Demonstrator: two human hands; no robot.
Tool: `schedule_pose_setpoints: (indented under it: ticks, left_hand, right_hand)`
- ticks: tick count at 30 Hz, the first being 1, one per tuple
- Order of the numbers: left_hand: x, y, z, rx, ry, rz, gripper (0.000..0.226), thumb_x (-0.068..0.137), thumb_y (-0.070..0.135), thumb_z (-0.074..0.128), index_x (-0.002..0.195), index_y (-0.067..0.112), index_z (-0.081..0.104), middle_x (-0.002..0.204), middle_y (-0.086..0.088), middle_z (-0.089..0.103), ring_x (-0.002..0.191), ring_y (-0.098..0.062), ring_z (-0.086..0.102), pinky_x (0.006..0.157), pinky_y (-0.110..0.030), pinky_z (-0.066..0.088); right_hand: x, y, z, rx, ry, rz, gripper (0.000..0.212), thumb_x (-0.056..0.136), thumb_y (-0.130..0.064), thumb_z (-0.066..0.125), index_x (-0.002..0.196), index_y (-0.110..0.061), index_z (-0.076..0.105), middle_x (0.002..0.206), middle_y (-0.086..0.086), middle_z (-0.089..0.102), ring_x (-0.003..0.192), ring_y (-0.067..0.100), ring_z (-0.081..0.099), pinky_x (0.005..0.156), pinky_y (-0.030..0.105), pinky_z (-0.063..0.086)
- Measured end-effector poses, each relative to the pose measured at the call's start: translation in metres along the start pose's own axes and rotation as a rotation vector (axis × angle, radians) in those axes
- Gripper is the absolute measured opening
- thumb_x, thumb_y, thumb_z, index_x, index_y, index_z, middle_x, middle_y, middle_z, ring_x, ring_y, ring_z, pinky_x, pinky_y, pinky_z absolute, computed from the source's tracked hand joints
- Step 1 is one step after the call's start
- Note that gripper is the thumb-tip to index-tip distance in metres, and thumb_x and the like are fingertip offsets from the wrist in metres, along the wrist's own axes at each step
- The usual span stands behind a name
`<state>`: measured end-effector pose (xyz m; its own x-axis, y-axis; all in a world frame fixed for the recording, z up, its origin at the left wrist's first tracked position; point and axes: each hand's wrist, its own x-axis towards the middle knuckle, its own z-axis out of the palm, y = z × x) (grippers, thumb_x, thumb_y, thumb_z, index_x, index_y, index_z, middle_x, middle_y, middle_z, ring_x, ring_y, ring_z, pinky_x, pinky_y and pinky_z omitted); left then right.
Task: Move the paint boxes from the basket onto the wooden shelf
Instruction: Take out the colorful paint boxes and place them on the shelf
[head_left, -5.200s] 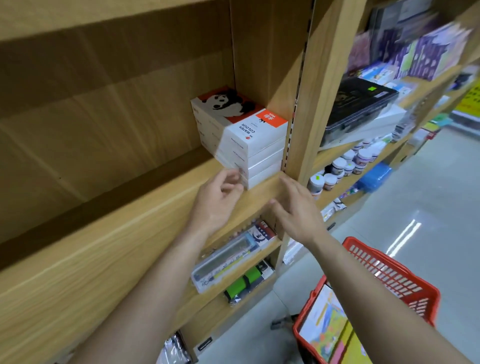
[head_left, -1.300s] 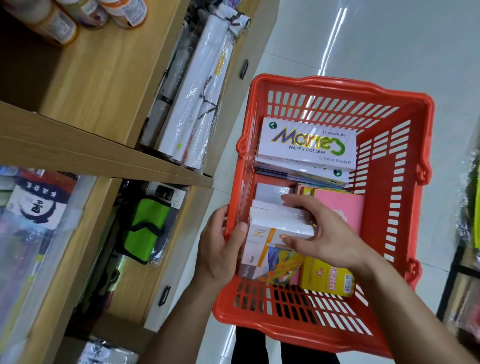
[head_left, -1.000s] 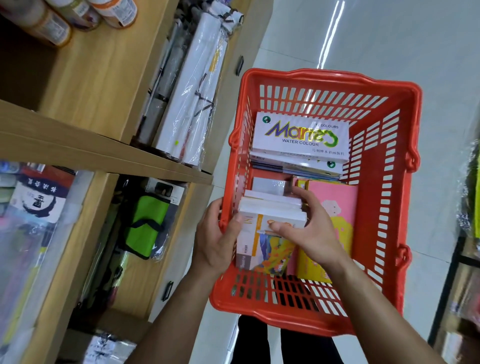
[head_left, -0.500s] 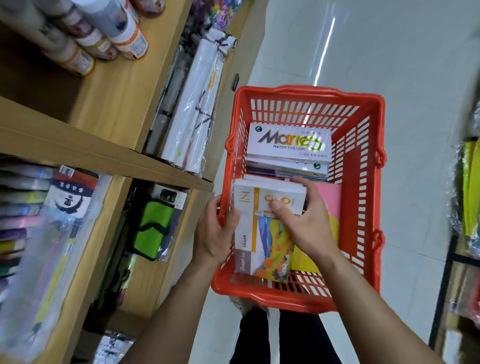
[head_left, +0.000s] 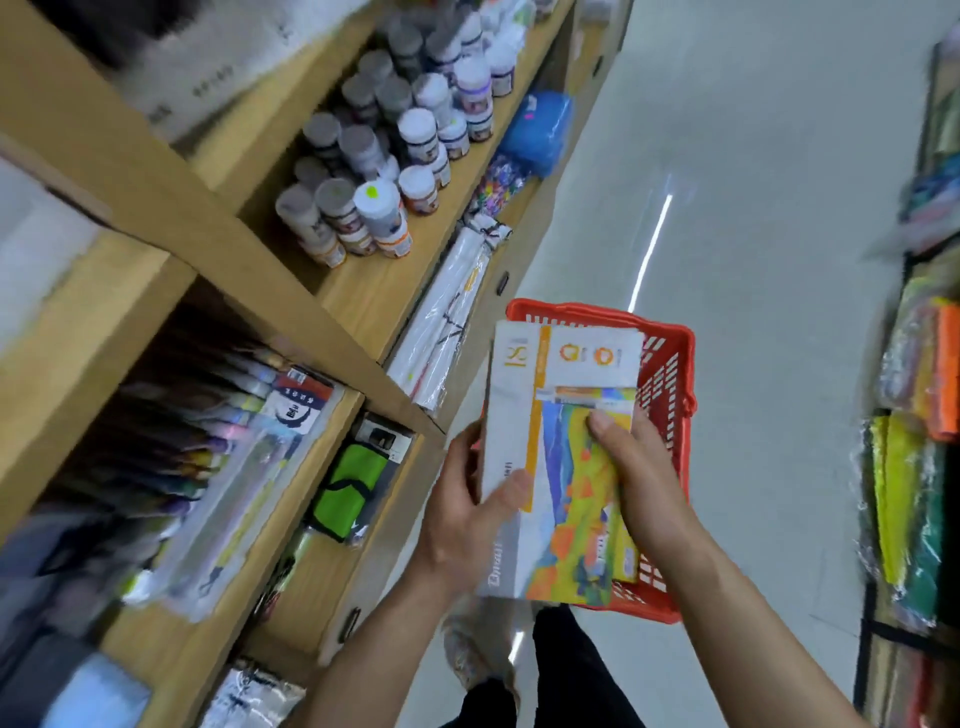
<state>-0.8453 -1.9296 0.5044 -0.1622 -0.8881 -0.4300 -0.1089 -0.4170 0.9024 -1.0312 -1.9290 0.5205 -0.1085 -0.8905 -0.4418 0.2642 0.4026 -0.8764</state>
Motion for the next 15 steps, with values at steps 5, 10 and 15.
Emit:
schedule_pose_setpoints:
  ticks: [5,10,15]
  left_hand:
    - [-0.048,0.058,-0.033,-0.095,0.118,0.057,0.064,0.072,0.051,0.072,0.132,0.031,0.059,0.121,0.004,0.074,0.112,-0.021,0.071,0.098,-0.051,0.054]
    - [-0.121,0.104,-0.075,-0.09,0.272,0.267,0.045,0.087,0.03,0.069,0.13,0.037,0.059,0.121,0.008,0.074,0.11,-0.015,0.072,0.086,-0.031,0.058]
    - [-0.193,0.14,-0.13,-0.057,0.49,0.45,0.057,0.083,0.042,0.068,0.137,0.034,0.053,0.119,0.013,0.074,0.105,-0.012,0.073,0.079,-0.028,0.059]
  right_hand:
    - [-0.064,-0.016,0.051,-0.04,-0.167,-0.063,0.057,0.095,-0.044,0.069,0.148,-0.032,0.05,0.141,0.0,0.067,0.128,0.024,0.066,0.108,0.053,0.051]
    - [-0.108,-0.068,0.112,-0.077,-0.333,-0.177,0.044,0.092,-0.025,0.06,0.135,-0.024,0.061,0.121,0.002,0.078,0.101,0.02,0.078,0.077,0.029,0.064]
    - [-0.14,-0.103,0.188,-0.208,-0.509,-0.345,0.042,0.094,-0.041,0.066,0.133,-0.028,0.061,0.091,-0.014,0.078,0.067,0.001,0.072,0.059,0.021,0.055]
